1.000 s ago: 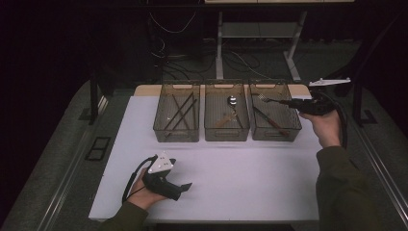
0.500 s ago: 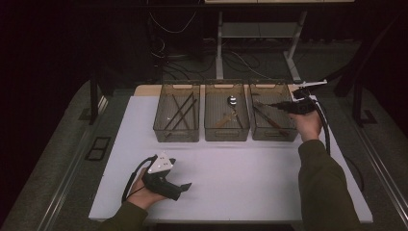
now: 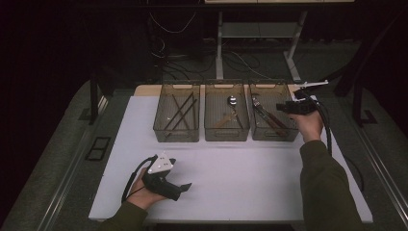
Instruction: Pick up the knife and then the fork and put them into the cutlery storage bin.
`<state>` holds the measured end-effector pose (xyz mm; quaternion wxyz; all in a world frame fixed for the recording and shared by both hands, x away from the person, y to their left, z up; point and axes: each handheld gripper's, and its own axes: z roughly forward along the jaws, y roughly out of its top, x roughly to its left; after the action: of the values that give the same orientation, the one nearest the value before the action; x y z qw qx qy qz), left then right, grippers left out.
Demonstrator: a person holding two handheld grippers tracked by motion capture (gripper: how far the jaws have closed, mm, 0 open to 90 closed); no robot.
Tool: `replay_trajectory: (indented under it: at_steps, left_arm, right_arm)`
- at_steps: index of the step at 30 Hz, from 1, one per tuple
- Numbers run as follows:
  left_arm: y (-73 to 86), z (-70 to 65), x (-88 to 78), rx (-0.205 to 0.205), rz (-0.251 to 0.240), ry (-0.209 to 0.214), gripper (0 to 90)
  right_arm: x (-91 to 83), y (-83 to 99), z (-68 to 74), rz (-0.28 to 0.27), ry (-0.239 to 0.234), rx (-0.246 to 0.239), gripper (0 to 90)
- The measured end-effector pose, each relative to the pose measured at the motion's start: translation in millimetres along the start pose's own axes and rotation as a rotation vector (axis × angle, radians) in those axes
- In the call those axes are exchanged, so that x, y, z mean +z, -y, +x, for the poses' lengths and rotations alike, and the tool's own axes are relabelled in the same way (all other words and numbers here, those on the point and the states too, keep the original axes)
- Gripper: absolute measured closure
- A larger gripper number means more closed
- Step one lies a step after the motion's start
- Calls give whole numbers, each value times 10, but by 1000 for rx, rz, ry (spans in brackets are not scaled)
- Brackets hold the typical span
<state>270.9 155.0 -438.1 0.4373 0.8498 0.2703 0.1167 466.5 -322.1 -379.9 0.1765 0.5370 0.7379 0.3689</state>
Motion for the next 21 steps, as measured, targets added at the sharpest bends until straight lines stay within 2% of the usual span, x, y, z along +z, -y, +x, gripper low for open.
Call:
replay_trajectory:
  at_steps: [5,8,12,17,21]
  left_arm:
    - [-9,19,-2,10,-2,10,0]
    - [-14,49,-7,-18,-15,15,0]
    - [-15,65,-23,-24,-14,17,0]
    - [-13,74,-17,-35,-9,18,0]
    - [-3,74,-29,-45,-14,14,0]
  right_arm:
    - [-122,11,23,-12,-34,-16,415]
    - [-198,36,60,-30,-55,-42,359]
    - [-313,82,118,-70,-83,-58,287]
    - [-409,175,204,-64,-115,-101,204]
    - [-461,270,311,-80,-130,-127,169]
